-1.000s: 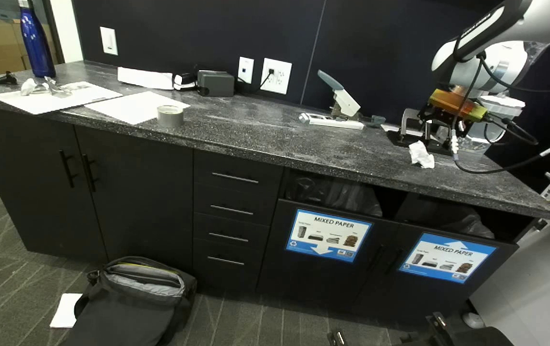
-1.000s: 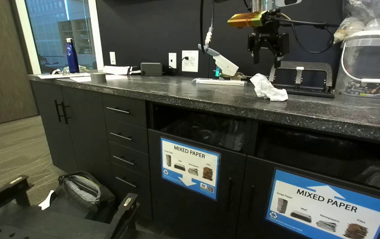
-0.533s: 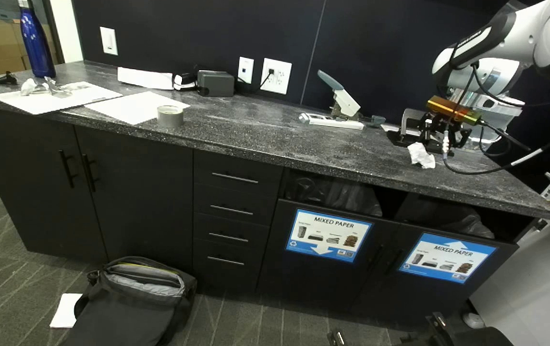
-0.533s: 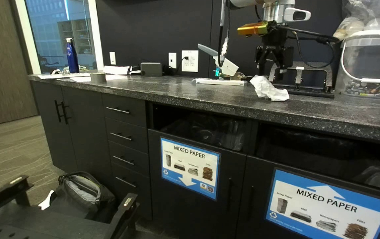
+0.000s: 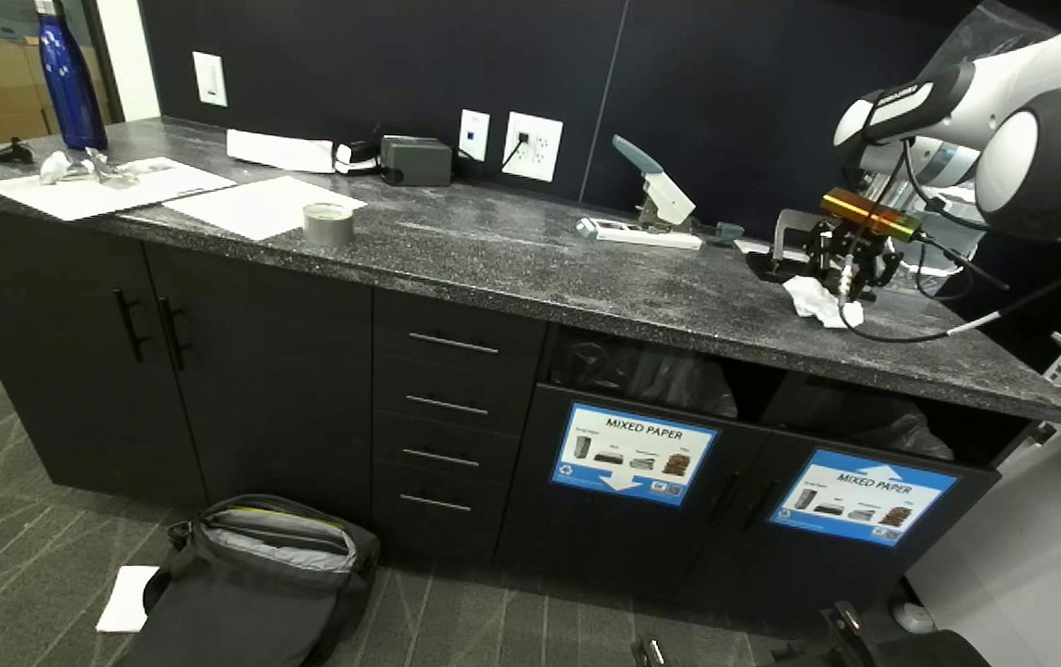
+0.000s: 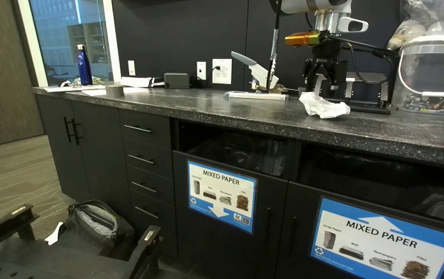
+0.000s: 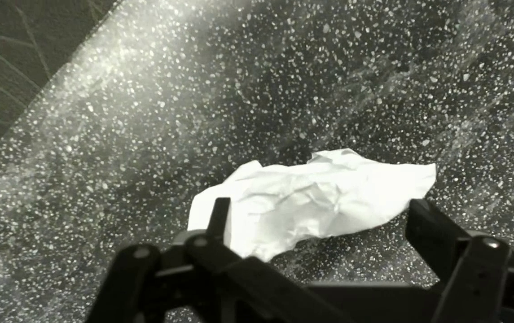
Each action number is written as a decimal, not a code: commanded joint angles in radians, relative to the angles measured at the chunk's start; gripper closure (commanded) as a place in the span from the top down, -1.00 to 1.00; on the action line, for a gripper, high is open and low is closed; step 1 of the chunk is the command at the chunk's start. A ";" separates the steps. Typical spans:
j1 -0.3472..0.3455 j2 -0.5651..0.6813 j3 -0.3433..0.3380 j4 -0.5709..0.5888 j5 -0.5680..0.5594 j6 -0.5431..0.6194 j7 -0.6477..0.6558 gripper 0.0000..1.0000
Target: Put the papers in the bin to the left
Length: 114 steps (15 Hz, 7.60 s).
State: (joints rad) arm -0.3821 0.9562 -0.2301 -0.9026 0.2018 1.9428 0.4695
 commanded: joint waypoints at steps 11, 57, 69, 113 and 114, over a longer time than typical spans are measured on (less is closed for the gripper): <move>-0.060 0.148 0.037 0.257 -0.005 -0.155 0.051 1.00; 0.211 -0.292 0.062 -0.603 -0.197 0.237 -0.503 -0.68; 0.204 -0.702 0.144 -1.207 -0.146 0.231 -0.622 -0.66; 0.265 -0.010 0.237 -1.085 -0.084 1.705 -0.371 -0.67; 0.271 0.011 0.232 -1.059 -0.079 1.728 -0.365 -0.65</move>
State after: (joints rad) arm -0.1249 0.8917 0.0057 -2.0560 0.1053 3.5946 0.0687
